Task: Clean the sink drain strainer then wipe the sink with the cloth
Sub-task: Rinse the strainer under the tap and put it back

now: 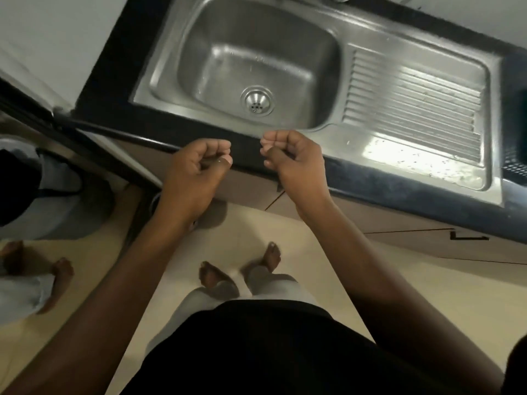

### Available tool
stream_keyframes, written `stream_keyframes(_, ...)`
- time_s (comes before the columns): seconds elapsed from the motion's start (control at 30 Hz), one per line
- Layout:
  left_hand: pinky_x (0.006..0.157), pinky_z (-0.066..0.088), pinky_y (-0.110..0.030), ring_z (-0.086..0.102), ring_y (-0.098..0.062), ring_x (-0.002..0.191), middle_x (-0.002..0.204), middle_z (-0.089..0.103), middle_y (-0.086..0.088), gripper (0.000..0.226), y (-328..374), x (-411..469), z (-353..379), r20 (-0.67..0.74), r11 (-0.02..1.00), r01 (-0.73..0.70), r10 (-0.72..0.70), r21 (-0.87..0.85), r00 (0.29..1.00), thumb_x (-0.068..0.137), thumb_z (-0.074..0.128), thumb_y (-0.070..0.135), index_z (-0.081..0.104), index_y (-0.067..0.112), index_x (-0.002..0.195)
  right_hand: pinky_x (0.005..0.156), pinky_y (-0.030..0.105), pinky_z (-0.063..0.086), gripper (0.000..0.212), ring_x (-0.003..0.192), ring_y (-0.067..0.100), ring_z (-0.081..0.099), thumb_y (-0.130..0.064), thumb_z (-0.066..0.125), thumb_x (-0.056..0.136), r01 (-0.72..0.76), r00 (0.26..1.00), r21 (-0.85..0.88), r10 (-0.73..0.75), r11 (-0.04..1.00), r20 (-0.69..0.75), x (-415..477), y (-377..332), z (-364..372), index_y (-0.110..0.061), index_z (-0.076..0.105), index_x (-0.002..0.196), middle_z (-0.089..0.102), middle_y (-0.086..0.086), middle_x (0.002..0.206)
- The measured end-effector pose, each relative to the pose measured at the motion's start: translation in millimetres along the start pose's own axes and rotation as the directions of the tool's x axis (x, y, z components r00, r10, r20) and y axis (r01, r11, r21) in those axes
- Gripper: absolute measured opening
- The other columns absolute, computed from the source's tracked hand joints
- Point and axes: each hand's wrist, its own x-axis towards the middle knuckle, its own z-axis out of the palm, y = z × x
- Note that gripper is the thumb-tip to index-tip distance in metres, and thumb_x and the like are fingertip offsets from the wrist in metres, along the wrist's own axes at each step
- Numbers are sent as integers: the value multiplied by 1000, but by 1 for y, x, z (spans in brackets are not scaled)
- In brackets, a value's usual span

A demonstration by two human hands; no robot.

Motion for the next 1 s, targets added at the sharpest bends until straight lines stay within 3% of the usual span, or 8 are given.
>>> stream_keyframes(0.17, 100, 58, -48, 72, -15, 106, 114, 76, 5, 24, 41, 15, 25, 10, 998, -69, 69, -3, 998, 93, 71, 21, 74, 19, 117, 88, 30, 62, 15, 102, 17, 74, -10, 69, 98, 47, 997, 63, -43, 997, -56, 6, -16, -43, -13, 74, 112, 77, 4, 104)
stream_keyframes(0.4, 100, 58, -48, 70, -10, 109, 114, 74, 17, 20, 91, 42, 56, -9, 989, -144, 144, 32, 989, 91, 71, 28, 72, 38, 109, 86, 28, 61, 16, 100, 16, 74, -8, 69, 96, 72, 992, 136, -56, 988, -115, 34, -38, -94, -14, 75, 111, 78, 2, 103)
stream_keyframes(0.5, 100, 58, -47, 69, -7, 108, 112, 74, 19, 20, 108, 53, 67, -22, 988, -154, 155, 26, 988, 90, 70, 29, 72, 38, 108, 82, 26, 60, 17, 98, 16, 74, -8, 69, 96, 108, 989, 144, -91, 984, -115, 50, -50, -112, -13, 75, 111, 78, 3, 104)
stream_keyframes(0.63, 102, 57, -44, 68, -6, 112, 118, 71, 19, 28, 127, 66, 83, -32, 986, -165, 165, 22, 986, 94, 69, 24, 70, 28, 122, 82, 26, 61, 18, 96, 16, 74, -6, 67, 97, 143, 986, 156, -127, 977, -110, 72, -66, -132, -11, 74, 112, 78, 7, 106)
stream_keyframes(0.87, 102, 53, -33, 63, -4, 117, 129, 67, 14, 36, 142, 102, 102, -14, 978, -205, 206, 38, 979, 94, 70, 24, 65, 28, 129, 80, 25, 60, 21, 97, 22, 73, -5, 68, 97, 148, 984, 170, -127, 974, -126, 103, -75, -143, -12, 72, 117, 75, 8, 112)
stream_keyframes(1.0, 96, 51, -22, 63, -4, 118, 133, 65, 12, 41, 142, 129, 107, 21, 976, -216, 216, 38, 976, 94, 71, 24, 62, 28, 134, 83, 33, 62, 23, 90, 13, 73, -10, 70, 96, 133, 980, 137, -110, 982, -167, 121, -71, -137, -18, 72, 117, 75, -1, 110)
